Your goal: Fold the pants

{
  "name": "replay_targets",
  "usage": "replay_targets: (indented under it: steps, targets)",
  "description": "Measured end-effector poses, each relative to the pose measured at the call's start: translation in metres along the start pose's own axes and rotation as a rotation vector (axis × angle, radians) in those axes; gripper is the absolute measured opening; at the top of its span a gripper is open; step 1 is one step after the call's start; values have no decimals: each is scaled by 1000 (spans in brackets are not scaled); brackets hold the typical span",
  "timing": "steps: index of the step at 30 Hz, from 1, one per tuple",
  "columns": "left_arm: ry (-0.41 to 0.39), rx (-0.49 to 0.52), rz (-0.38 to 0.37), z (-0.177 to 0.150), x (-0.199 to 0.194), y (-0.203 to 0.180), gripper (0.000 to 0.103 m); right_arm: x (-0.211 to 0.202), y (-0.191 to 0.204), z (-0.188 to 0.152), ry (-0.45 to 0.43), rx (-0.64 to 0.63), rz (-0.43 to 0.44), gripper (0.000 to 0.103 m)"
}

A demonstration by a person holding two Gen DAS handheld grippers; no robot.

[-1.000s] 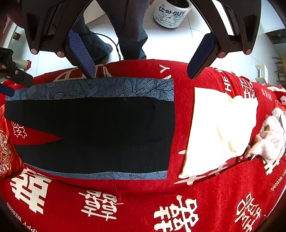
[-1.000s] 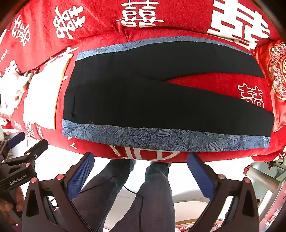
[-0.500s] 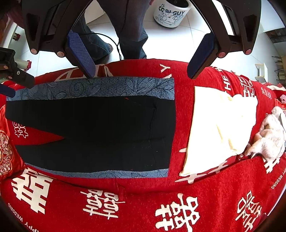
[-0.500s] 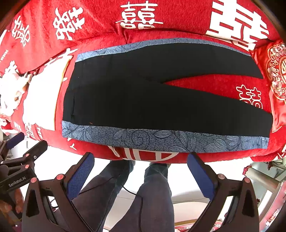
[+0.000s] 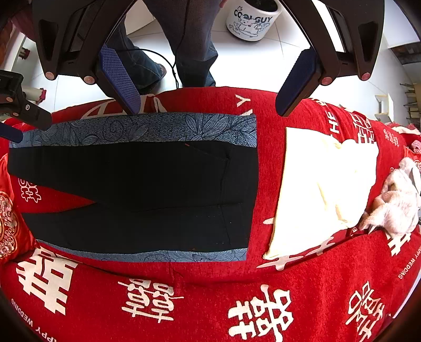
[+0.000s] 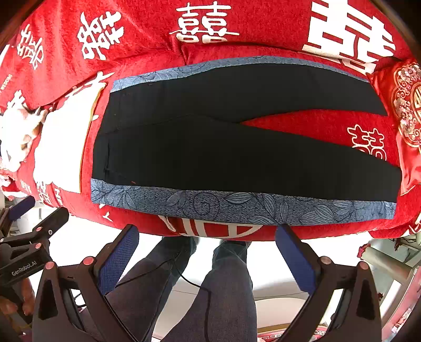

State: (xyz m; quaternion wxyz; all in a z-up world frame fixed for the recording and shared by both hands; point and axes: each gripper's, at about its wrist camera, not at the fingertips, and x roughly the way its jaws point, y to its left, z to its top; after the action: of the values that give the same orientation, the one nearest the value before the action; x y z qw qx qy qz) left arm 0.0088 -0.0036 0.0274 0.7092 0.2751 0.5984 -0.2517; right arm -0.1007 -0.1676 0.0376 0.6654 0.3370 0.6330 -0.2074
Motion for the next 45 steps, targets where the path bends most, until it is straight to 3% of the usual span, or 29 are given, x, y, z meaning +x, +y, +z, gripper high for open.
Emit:
replay_targets:
  steps: [29,38,45]
  targets:
    - [-4,-55,27,-11,0,-12,103,3,-18,0,-3,-23,30,103]
    - [32,-249,-41,-26,24,7,103,21,-35,-2,34,-38,169,103]
    - [48,-352,-86,-34,69,33,103,67,-16,-6,83,25,415,103]
